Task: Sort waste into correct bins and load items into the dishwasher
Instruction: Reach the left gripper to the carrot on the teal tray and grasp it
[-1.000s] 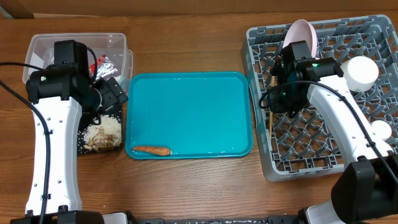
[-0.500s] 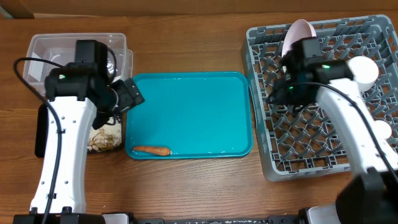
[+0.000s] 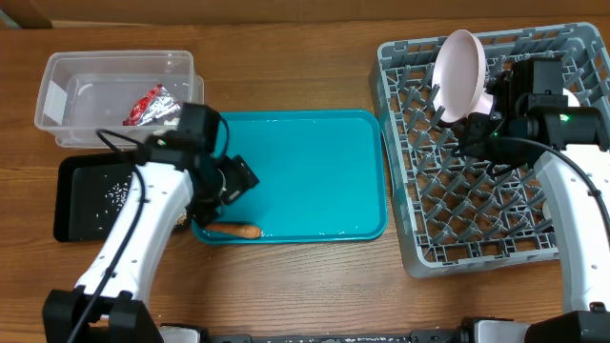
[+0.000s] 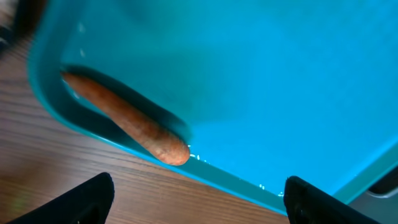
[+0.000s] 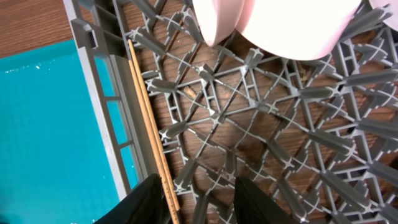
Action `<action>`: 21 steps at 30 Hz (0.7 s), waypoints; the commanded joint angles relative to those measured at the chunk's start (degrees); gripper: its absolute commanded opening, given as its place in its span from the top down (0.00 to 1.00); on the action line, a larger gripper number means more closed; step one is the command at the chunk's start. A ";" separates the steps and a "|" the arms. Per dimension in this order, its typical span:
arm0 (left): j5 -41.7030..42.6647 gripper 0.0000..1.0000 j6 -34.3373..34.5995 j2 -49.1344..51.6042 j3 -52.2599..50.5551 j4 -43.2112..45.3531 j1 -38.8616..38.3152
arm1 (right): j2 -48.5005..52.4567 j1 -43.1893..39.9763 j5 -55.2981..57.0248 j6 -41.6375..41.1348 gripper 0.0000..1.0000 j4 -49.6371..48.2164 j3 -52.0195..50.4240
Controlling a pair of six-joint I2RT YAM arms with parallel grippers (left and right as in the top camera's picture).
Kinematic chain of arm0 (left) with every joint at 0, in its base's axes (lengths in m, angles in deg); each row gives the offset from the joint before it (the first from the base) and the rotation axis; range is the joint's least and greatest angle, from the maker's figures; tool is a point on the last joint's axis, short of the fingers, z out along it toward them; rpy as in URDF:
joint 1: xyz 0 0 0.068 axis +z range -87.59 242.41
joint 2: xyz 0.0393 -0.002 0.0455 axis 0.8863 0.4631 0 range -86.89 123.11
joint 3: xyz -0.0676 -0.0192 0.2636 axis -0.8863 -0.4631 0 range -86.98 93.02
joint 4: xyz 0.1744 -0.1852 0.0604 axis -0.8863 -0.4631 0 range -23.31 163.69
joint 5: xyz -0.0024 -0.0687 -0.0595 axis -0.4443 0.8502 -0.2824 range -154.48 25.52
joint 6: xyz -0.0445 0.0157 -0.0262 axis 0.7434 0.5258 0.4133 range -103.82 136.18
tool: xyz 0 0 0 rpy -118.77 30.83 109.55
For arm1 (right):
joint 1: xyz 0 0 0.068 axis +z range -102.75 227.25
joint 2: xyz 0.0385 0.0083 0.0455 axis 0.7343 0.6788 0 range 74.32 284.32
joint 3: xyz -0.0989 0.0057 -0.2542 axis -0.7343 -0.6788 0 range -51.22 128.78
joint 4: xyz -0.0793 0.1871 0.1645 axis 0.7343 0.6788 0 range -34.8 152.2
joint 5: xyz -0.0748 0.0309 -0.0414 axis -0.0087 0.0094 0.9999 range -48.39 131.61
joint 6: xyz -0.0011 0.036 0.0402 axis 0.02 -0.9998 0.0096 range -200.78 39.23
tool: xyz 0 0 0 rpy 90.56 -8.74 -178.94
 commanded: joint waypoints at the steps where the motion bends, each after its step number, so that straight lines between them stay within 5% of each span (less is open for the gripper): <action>1: 1.92 0.12 4.81 0.24 -5.05 3.85 -1.42 | -0.22 -0.20 -0.81 -0.24 0.60 -0.11 0.17; 21: 1.09 0.12 8.39 0.24 -16.50 14.75 -1.97 | -0.22 -0.20 -0.81 -0.24 0.59 -0.28 0.17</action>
